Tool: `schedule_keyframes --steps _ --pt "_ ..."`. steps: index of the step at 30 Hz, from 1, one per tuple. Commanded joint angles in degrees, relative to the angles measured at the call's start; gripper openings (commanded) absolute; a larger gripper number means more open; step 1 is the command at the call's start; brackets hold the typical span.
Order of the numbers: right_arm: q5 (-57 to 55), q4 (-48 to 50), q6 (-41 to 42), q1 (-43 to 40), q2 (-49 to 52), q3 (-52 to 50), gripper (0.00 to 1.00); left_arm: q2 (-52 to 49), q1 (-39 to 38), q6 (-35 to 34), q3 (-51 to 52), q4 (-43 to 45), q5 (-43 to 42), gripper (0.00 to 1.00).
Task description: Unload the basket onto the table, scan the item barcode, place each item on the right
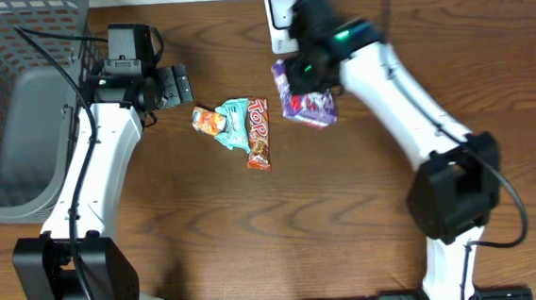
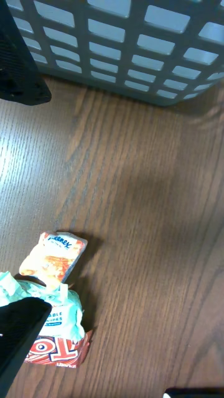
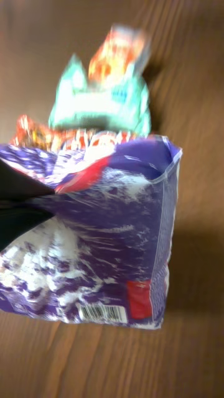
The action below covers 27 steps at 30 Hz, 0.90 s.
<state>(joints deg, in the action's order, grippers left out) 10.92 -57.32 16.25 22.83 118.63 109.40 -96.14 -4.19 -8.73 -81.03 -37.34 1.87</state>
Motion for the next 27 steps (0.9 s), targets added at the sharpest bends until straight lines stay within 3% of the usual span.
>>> schedule_keyframes --steps 1,8,15,18,19,23,27 --pt "19.85 0.11 -2.23 -4.50 -0.59 0.61 0.01 -0.48 0.26 0.55 0.17 -0.13 0.55 0.98" --pt "34.25 3.15 -2.16 -9.79 -0.55 0.37 0.01 -0.48 0.26 0.52 0.17 -0.13 0.55 0.98" --pt "21.55 0.39 -3.65 -7.63 -0.55 0.35 0.04 -0.48 0.26 0.52 0.17 -0.13 0.55 0.98" --pt "12.55 -0.26 -3.65 -4.28 -0.55 0.35 0.21 -0.48 0.26 0.55 0.17 -0.13 0.55 0.98" --pt "8.02 -0.13 -3.63 -2.25 -0.55 0.35 0.41 -0.48 0.26 0.52 0.17 -0.13 0.55 0.98" --pt "-3.08 0.20 -1.73 1.99 -0.55 0.35 0.62 -0.48 0.26 0.52 0.17 -0.13 0.55 0.98" --pt "-14.43 0.31 0.59 6.29 -0.37 0.35 0.73 -0.48 0.26 0.52 0.17 -0.13 0.55 0.98"
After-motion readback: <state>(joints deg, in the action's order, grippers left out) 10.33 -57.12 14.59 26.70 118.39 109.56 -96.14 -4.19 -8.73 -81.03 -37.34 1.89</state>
